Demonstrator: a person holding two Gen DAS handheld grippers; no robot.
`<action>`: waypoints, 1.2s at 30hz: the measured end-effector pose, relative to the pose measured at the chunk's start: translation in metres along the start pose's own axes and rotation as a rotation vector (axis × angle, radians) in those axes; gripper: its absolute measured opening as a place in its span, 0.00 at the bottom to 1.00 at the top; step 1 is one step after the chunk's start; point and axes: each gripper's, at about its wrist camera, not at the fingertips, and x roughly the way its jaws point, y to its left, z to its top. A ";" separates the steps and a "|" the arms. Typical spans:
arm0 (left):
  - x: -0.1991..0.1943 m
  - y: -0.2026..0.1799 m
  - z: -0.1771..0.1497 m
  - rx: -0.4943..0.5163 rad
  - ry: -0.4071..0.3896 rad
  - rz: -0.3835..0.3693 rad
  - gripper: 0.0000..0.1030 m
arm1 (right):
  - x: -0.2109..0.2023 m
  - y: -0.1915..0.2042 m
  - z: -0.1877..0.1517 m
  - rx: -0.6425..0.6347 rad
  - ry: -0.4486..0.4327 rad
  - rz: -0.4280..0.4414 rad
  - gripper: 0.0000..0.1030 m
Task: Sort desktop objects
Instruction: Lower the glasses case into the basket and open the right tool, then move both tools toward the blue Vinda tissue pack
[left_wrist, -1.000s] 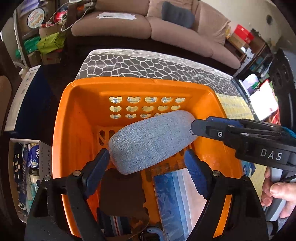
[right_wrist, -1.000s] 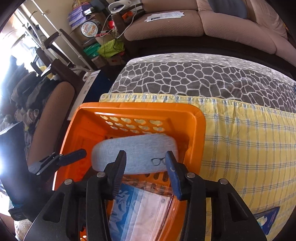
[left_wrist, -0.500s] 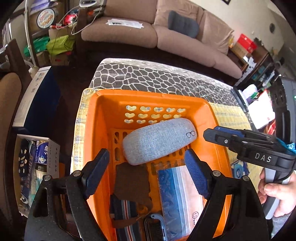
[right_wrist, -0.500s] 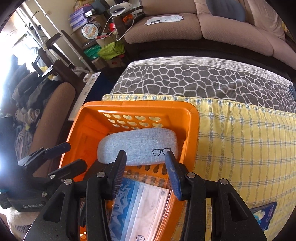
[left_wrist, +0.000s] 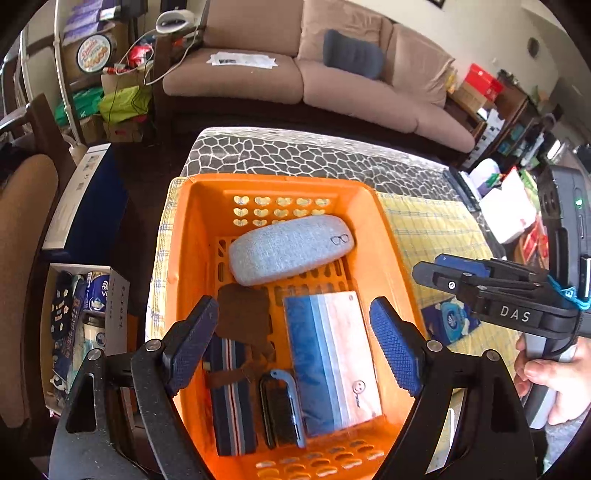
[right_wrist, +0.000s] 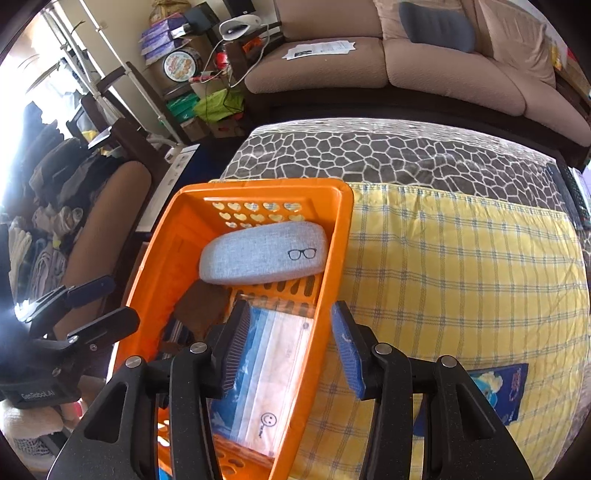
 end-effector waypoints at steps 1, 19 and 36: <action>-0.004 -0.003 -0.003 0.002 -0.003 0.004 0.81 | -0.003 -0.001 -0.005 0.001 0.000 -0.004 0.54; -0.056 -0.059 -0.041 0.064 -0.028 0.019 1.00 | -0.063 -0.031 -0.072 0.014 -0.020 -0.130 1.00; -0.012 -0.180 -0.058 0.206 0.049 -0.083 1.00 | -0.114 -0.150 -0.118 0.148 -0.025 -0.206 1.00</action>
